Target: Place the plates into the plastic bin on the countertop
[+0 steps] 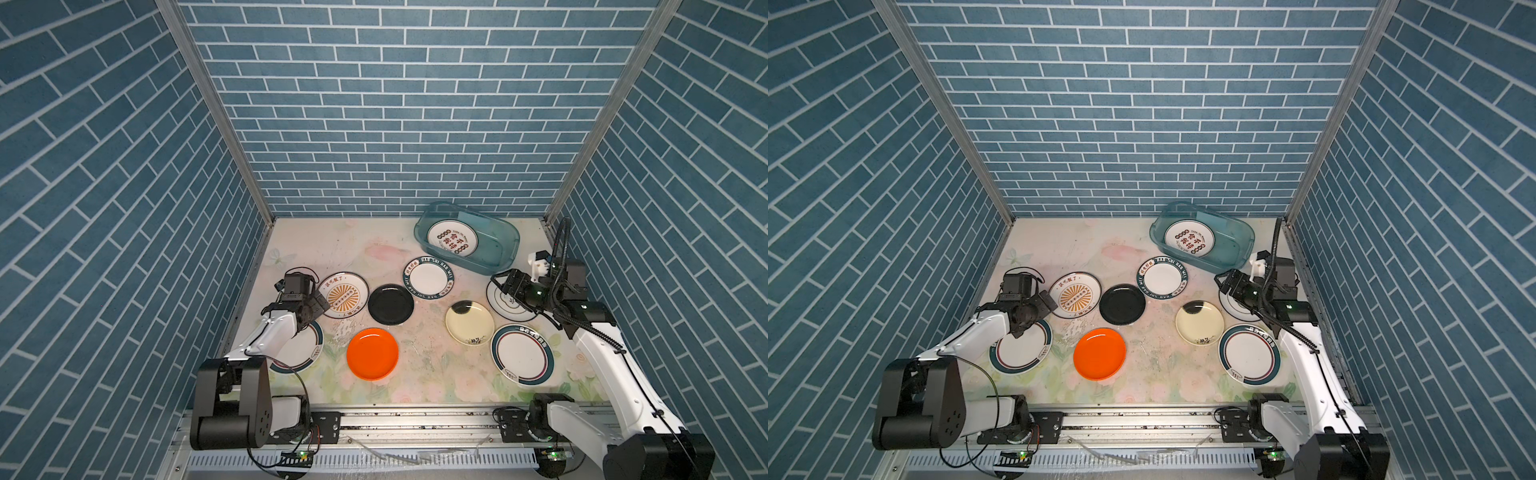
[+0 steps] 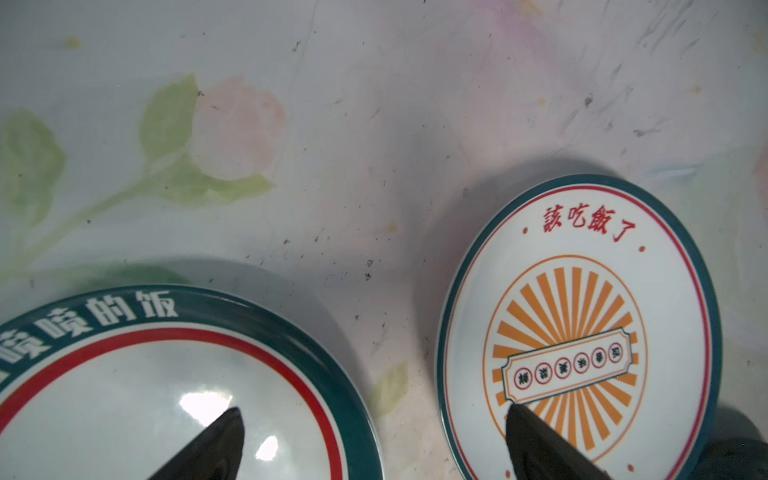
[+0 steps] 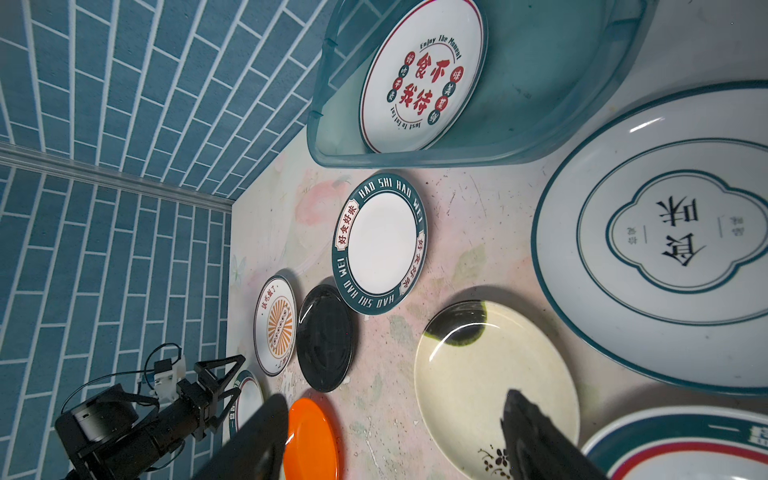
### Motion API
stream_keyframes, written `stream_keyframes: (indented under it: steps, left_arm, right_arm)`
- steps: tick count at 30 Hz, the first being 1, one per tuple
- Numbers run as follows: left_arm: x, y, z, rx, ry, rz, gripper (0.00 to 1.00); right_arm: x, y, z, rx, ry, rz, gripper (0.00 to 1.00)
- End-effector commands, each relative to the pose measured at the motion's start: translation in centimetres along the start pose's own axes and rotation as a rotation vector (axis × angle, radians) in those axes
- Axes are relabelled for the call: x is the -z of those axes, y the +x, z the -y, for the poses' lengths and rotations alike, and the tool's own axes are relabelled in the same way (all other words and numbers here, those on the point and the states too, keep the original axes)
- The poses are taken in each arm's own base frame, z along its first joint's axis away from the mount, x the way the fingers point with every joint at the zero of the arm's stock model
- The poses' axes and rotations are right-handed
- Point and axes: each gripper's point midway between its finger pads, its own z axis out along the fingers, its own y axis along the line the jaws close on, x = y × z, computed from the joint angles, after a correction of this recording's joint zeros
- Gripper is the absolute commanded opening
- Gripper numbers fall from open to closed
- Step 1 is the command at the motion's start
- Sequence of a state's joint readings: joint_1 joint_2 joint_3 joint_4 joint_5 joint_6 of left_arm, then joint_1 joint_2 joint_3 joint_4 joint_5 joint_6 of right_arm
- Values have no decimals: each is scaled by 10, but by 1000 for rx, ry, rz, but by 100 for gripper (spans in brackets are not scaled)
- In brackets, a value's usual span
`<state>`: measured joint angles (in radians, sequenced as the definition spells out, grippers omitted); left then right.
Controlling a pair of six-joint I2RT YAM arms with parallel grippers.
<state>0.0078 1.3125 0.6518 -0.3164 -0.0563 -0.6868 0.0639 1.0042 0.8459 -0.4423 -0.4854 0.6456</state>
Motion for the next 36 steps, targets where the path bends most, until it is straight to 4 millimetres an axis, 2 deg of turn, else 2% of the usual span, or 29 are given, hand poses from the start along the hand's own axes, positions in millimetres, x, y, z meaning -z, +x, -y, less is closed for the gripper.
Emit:
stream_keyframes:
  steps: [1,11,17,23,28,36]
  left_arm:
    - [-7,-5,9,12,30,15,100]
    - [-39,-15,33,-16,94,10,100]
    - [-52,-28,56,-18,144,4,100]
    - [-61,-43,70,-70,152,10,99]
    - [-56,-49,75,-85,158,16,100]
    - [-17,-46,61,-57,151,48,99]
  right_arm:
    - [8,-1,-7,44,-19,12,81]
    - [12,2,2,22,29,16,81]
    - [16,2,5,19,53,31,81]
    - [15,2,8,4,65,34,81]
    - [15,2,8,-3,63,35,81]
    - [17,-2,-5,17,4,46,81]
